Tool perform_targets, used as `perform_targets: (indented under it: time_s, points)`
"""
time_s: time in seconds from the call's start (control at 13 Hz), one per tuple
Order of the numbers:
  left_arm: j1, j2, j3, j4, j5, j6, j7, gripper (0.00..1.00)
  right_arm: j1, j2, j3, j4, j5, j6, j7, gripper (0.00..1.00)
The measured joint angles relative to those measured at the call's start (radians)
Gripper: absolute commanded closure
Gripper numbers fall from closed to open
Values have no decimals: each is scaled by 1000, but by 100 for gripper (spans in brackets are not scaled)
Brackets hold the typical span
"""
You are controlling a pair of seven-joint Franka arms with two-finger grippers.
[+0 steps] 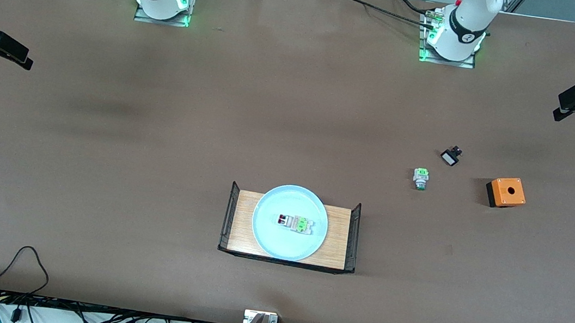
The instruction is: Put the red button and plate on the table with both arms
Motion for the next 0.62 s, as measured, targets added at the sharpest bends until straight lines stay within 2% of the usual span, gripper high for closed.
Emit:
perform_targets:
  time_s: [0.38,0.62]
  points:
    - [0,0,0,5,0,-6,-2,0,0,0,-3,0,0,0,0,0]
    - [-4,16,-4,3,-1,-58,-24,0,0,0,-3,0,-7,0,0,0]
